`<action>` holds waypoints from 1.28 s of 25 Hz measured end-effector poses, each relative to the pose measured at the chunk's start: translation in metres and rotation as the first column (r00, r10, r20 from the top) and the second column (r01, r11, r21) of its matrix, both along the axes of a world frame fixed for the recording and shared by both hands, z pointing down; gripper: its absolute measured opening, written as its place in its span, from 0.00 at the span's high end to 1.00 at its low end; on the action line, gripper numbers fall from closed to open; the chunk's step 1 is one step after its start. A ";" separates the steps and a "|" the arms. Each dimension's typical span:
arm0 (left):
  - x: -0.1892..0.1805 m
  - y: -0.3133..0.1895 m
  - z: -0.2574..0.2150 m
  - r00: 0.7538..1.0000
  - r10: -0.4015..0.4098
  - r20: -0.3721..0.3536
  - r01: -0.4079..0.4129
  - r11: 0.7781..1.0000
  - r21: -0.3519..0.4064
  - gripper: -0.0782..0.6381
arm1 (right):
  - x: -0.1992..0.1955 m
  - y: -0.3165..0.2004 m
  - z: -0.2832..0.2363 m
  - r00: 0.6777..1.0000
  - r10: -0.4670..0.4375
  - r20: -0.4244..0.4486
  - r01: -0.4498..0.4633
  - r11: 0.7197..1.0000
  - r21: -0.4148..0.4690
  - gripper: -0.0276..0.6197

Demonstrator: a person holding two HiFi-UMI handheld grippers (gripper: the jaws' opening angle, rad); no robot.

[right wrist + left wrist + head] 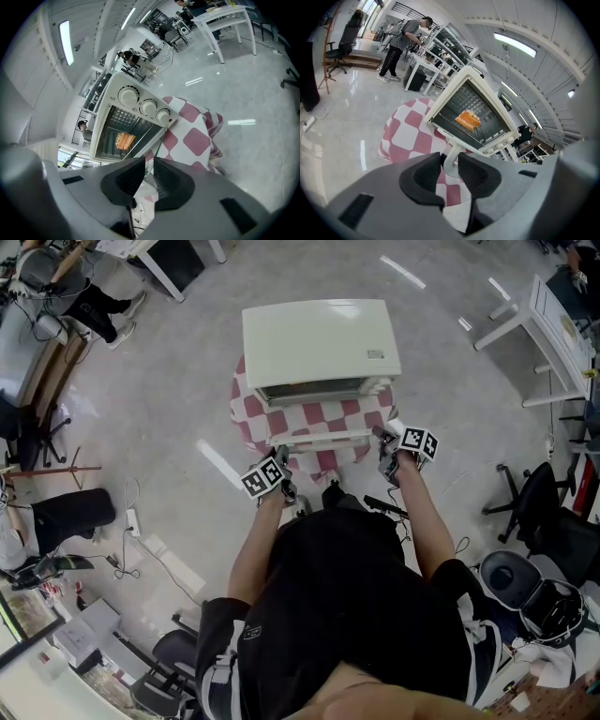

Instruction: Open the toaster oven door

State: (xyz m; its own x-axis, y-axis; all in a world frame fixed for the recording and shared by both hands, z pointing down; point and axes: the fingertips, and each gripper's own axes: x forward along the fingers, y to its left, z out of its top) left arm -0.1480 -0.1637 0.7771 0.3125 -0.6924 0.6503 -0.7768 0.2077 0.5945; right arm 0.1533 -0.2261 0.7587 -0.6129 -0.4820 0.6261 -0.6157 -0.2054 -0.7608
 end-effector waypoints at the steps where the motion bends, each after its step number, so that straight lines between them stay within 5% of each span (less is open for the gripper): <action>1: 0.000 -0.001 0.000 1.000 0.003 -0.005 -0.003 1.000 0.005 0.72 | 0.000 0.000 0.000 1.000 0.002 0.004 -0.002 1.000 0.001 0.84; 7: 0.000 0.011 -0.005 0.982 0.008 -0.187 -0.003 1.000 0.030 0.68 | 0.000 -0.001 0.001 1.000 -0.007 0.006 0.007 1.000 0.015 0.84; 13: -0.034 0.026 -0.017 0.962 -0.082 -0.259 0.102 0.993 0.066 0.64 | 0.000 -0.002 0.000 1.000 -0.012 0.001 0.012 1.000 0.019 0.84; 17: -0.058 0.009 -0.025 0.960 -0.091 -0.265 0.122 0.987 0.105 0.64 | 0.000 -0.001 0.001 1.000 -0.012 -0.001 0.012 1.000 0.021 0.84; 25: -0.037 -0.024 -0.019 0.941 0.036 -0.336 -0.008 0.996 0.085 0.67 | -0.001 0.000 0.003 1.000 -0.025 -0.010 0.025 1.000 0.019 0.84; 32: -0.031 -0.018 -0.014 0.959 0.084 -0.271 -0.082 0.996 0.020 0.73 | -0.001 0.007 0.009 0.998 -0.044 -0.032 0.045 0.999 0.009 0.84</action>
